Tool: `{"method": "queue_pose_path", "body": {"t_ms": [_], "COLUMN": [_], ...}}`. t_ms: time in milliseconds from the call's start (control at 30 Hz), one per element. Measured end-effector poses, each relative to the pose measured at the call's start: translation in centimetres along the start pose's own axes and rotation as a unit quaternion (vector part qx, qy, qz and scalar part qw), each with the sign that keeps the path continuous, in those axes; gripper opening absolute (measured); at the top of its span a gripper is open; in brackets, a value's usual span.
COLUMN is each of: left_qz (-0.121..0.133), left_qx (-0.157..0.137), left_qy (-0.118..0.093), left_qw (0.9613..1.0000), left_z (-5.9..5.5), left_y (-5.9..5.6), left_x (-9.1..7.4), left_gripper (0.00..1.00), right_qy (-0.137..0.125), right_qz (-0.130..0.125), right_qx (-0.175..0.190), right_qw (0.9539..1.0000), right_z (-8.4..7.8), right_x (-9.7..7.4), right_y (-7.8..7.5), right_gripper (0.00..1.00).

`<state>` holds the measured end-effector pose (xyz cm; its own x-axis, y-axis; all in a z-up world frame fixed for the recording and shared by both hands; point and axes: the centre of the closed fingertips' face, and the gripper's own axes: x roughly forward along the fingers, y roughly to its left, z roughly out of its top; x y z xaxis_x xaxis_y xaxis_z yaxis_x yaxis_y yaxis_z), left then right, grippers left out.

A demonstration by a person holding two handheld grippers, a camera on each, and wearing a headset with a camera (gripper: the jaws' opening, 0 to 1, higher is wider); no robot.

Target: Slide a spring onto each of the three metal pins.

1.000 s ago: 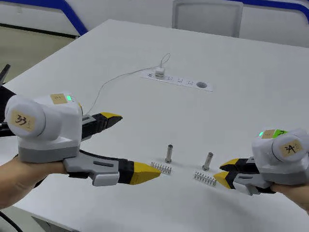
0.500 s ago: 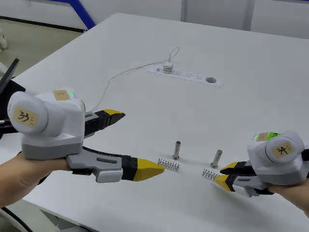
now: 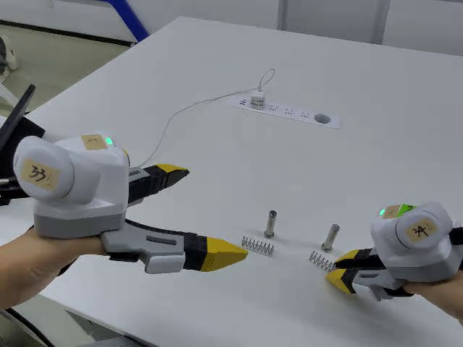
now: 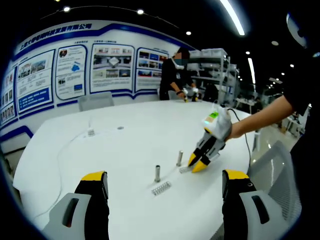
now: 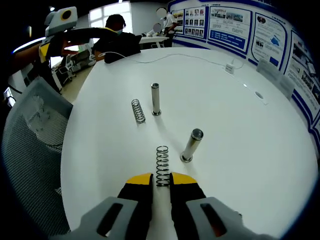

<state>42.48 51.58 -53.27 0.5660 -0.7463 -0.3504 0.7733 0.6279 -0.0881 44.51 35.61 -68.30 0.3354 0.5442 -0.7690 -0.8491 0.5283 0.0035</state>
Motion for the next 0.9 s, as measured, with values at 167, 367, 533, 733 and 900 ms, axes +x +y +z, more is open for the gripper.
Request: {"method": "queue_pose_path", "body": {"t_ms": [167, 367, 533, 733, 900], "left_qz": [0.002, -0.002, -0.012, -0.029, -0.034], "left_qx": [-0.005, -0.002, 0.002, 0.007, 0.019], "left_qy": [-0.004, 0.002, 0.007, 0.012, 0.008], "left_qw": [1.0, 1.0, 0.9999, 0.9995, 0.9992], "left_z": [0.1, 0.0, 0.1, 0.4, 0.7], "left_y": [0.1, -0.4, -1.0, -2.0, -2.6], "left_x": [-0.2, -0.2, 0.1, 0.8, 1.4], "left_gripper": [0.96, 0.96, 0.96, 0.91, 0.91], "right_qy": [-0.003, -0.005, -0.009, -0.02, -0.024], "right_qz": [0.002, 0.002, -0.001, -0.004, -0.01], "right_qx": [0.002, 0.001, -0.006, -0.015, -0.019], "right_qw": [1.0, 1.0, 0.9999, 0.9997, 0.9995], "right_z": [0.0, 0.1, 0.3, 0.9, 0.9], "right_x": [0.0, 0.0, -0.3, -1.7, -2.9], "right_y": [0.1, 0.1, 0.4, 0.3, -0.1], "right_gripper": [0.12, 0.11, 0.11, 0.11, 0.11]}}
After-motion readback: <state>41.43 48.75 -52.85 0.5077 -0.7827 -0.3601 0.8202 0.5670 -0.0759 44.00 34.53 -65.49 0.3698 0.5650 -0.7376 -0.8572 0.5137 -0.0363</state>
